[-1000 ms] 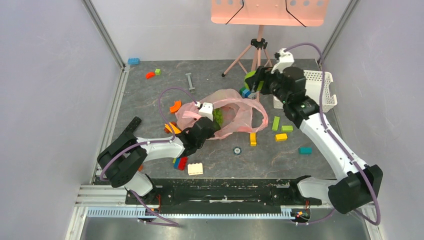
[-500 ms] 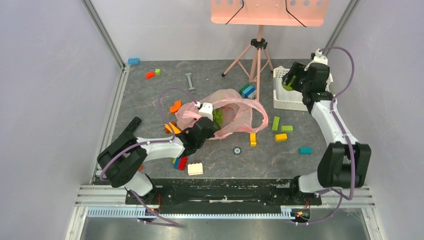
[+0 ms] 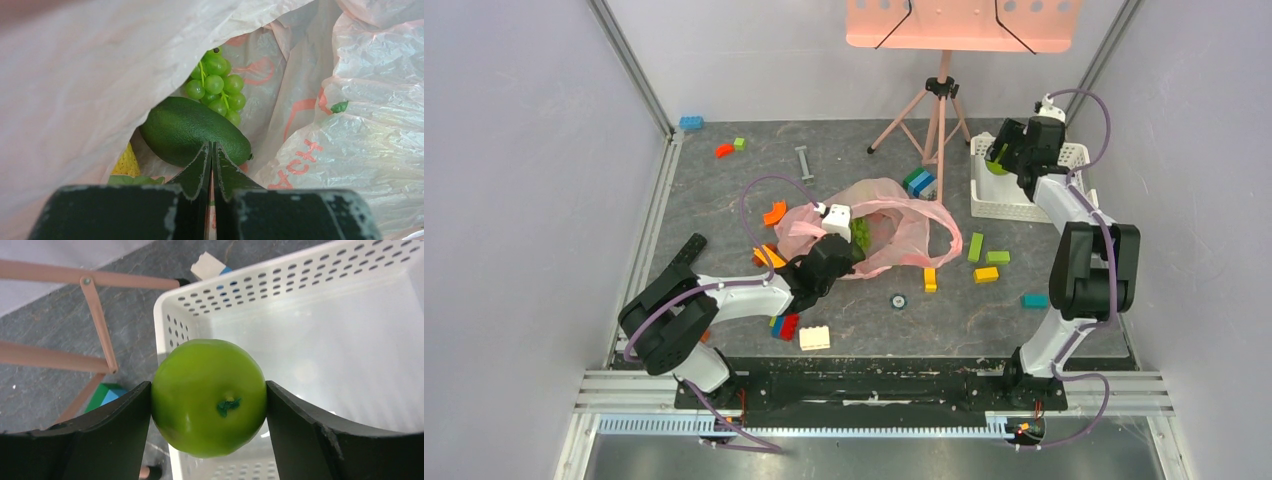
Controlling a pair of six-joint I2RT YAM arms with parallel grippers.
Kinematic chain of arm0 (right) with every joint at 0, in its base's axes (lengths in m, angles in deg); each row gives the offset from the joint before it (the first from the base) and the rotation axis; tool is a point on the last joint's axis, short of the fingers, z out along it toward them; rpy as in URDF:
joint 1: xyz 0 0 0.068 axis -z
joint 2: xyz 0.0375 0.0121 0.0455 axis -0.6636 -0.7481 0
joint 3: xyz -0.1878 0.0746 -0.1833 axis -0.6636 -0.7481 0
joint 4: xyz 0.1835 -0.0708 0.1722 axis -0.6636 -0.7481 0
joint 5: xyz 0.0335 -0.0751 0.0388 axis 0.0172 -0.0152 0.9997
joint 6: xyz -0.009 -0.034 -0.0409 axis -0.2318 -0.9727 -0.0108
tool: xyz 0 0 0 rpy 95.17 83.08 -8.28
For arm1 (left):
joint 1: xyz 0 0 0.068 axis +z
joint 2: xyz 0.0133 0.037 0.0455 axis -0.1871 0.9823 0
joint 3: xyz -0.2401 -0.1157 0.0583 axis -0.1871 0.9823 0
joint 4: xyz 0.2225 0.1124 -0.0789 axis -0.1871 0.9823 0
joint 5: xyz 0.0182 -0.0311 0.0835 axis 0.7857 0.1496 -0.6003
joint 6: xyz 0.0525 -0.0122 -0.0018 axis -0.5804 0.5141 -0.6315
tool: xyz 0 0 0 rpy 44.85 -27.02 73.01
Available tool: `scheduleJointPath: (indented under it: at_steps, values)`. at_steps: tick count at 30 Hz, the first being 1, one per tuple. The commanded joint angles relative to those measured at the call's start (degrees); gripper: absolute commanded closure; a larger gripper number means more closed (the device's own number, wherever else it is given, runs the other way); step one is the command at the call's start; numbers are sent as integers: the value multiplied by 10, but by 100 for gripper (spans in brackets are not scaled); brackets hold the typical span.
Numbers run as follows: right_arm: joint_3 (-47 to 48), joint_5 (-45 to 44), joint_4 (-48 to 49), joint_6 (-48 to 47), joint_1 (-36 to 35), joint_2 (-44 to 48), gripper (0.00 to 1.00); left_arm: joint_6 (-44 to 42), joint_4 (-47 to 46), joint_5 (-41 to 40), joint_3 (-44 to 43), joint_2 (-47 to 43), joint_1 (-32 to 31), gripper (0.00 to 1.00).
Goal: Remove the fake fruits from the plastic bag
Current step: Place the fake fruit in the bin.
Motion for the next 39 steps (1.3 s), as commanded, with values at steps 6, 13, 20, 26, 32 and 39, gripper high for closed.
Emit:
scheduleJointPath:
  at_steps: [6,13,20,26,32,39]
  values:
    - [82,-12,-18,-18,5,-86,34,-2,-28,-11,1,-9,3,92]
    - [81,-25,-39,-40,5,-111,31,-2,-25,-15,-1,-8,4,92]
    - [77,-18,-49,-55,5,-123,23,2,-20,-22,-3,-7,4,90]
    - [77,-13,-51,-65,5,-124,16,3,-18,-23,-4,-7,4,90]
    - [78,-11,-56,-78,5,-115,8,5,-15,-24,-5,-7,4,88]
    - [77,-34,-63,-86,5,-72,2,5,-13,-26,-7,-7,4,86]
